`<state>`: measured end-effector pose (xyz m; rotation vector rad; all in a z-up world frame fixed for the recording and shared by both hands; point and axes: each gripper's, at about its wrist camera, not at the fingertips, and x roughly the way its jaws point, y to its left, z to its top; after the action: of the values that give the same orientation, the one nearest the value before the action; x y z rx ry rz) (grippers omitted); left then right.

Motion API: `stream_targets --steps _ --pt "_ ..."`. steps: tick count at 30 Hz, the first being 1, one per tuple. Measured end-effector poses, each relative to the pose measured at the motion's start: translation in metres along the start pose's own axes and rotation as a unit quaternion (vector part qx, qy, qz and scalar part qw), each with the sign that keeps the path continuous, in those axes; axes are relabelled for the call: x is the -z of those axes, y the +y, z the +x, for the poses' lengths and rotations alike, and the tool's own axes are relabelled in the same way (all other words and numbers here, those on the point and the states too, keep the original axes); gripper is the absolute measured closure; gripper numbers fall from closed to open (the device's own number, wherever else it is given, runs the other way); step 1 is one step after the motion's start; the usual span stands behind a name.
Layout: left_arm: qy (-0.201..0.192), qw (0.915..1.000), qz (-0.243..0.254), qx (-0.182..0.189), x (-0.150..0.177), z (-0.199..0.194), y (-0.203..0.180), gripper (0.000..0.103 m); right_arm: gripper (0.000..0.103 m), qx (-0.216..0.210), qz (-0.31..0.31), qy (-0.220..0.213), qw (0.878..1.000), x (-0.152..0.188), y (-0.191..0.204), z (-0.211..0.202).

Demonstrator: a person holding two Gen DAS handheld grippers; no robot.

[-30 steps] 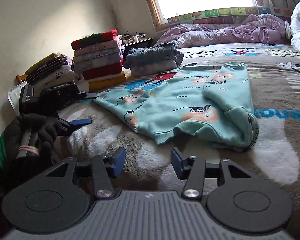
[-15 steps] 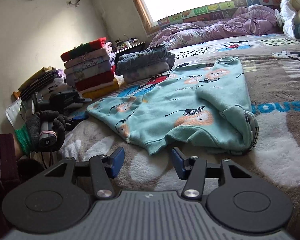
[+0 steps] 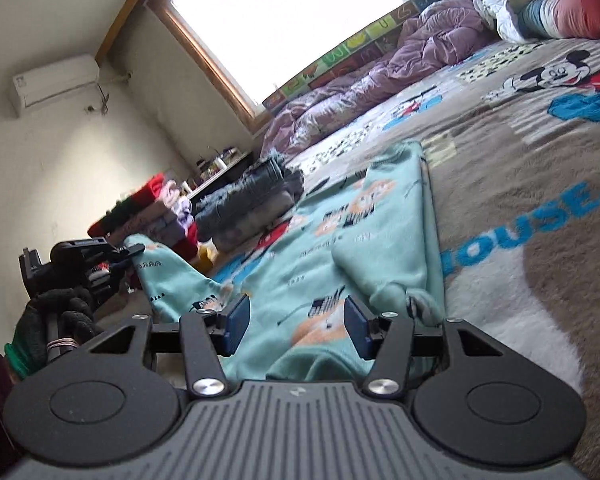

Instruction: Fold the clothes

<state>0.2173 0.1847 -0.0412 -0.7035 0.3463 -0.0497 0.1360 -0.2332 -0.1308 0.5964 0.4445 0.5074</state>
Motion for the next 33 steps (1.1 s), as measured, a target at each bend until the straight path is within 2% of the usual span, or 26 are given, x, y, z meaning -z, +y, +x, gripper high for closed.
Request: stream_targets --steps 4,8,11,15,22,24,31,33 --pt "0.006 0.998 0.055 0.03 0.01 0.006 -0.061 0.099 0.05 -0.006 0.027 -0.027 0.999 -0.008 -0.01 -0.009" --pt "0.018 0.9924 0.112 0.048 0.027 0.02 -0.118 0.099 0.05 -0.01 0.076 -0.058 0.995 -0.015 -0.028 -0.02" --pt "0.028 0.986 0.153 0.059 0.045 0.031 -0.155 0.099 0.05 -0.015 0.125 -0.08 0.989 -0.018 -0.045 -0.029" --pt "0.05 0.9747 0.205 0.073 0.077 0.044 -0.196 0.099 0.05 -0.022 0.197 -0.109 0.974 -0.02 -0.073 -0.041" --pt "0.092 0.9465 0.3 0.077 0.152 0.073 -0.247 0.099 0.05 -0.023 0.282 -0.153 0.947 -0.019 -0.113 -0.061" --pt "0.106 0.9392 0.317 0.077 0.174 0.079 -0.253 0.099 0.05 -0.023 0.29 -0.162 0.943 -0.02 -0.121 -0.065" --pt "0.15 0.9056 0.391 0.067 0.247 0.102 -0.264 0.099 0.05 -0.023 0.324 -0.189 0.927 -0.018 -0.146 -0.079" --pt "0.164 0.8986 0.402 0.063 0.261 0.108 -0.263 0.099 0.049 -0.018 0.323 -0.185 0.928 -0.019 -0.148 -0.079"
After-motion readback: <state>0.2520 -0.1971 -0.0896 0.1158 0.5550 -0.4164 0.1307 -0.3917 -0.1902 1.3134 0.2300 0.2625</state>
